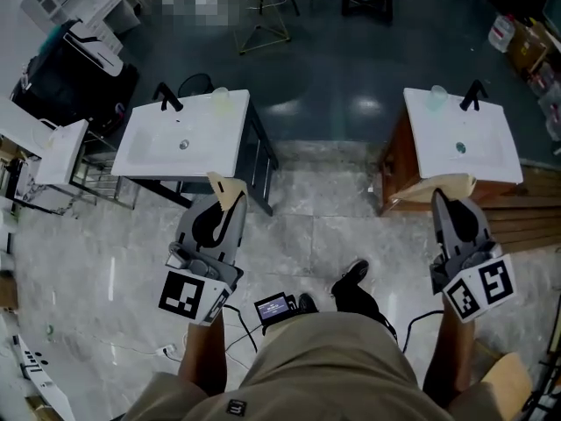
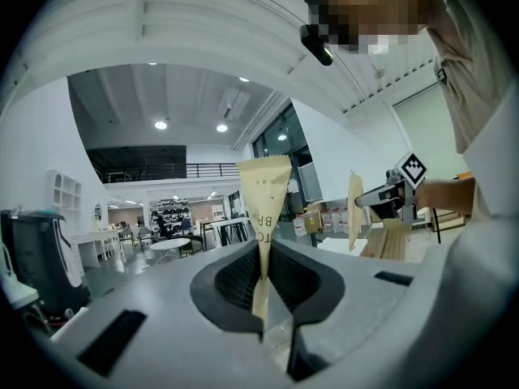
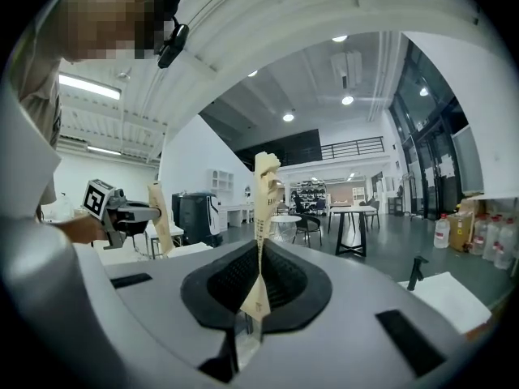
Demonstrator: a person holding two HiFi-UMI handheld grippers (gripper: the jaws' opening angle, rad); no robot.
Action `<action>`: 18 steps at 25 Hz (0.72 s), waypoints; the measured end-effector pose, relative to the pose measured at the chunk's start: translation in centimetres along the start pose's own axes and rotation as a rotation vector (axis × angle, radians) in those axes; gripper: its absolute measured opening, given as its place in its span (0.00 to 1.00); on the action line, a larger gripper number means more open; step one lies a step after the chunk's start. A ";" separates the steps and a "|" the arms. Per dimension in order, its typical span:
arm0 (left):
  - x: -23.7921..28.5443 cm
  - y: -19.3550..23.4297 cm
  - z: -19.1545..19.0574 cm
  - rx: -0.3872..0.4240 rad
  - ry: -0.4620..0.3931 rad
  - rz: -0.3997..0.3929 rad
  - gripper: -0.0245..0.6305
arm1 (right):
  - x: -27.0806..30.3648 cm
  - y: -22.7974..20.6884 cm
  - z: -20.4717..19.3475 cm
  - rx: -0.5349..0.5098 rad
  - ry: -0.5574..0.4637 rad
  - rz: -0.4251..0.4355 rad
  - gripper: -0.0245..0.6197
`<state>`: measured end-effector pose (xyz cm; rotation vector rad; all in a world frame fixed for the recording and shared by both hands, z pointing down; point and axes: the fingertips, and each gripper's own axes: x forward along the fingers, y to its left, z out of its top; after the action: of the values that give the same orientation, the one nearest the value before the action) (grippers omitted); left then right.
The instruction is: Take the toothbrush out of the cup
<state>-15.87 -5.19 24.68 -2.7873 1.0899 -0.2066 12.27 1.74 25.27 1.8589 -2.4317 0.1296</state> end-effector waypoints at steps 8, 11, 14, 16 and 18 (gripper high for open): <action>-7.3 1.1 0.6 -0.018 -0.013 0.001 0.08 | -2.7 7.1 1.4 -0.014 0.011 0.007 0.06; -8.6 1.1 1.1 -0.021 -0.023 0.004 0.08 | -3.5 8.2 2.1 -0.022 0.007 0.010 0.06; -9.2 0.6 0.8 -0.021 -0.030 0.000 0.08 | -4.2 8.8 1.8 -0.029 0.004 0.008 0.06; -9.8 0.8 0.9 -0.021 -0.034 0.000 0.08 | -4.2 9.5 2.0 -0.031 0.004 0.009 0.06; -10.5 1.6 1.6 -0.023 -0.032 0.001 0.08 | -4.1 10.5 2.9 -0.030 0.007 0.010 0.06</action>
<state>-24.31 0.96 22.03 -2.7995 1.0935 -0.1497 3.20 8.06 21.73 1.8313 -2.4253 0.0994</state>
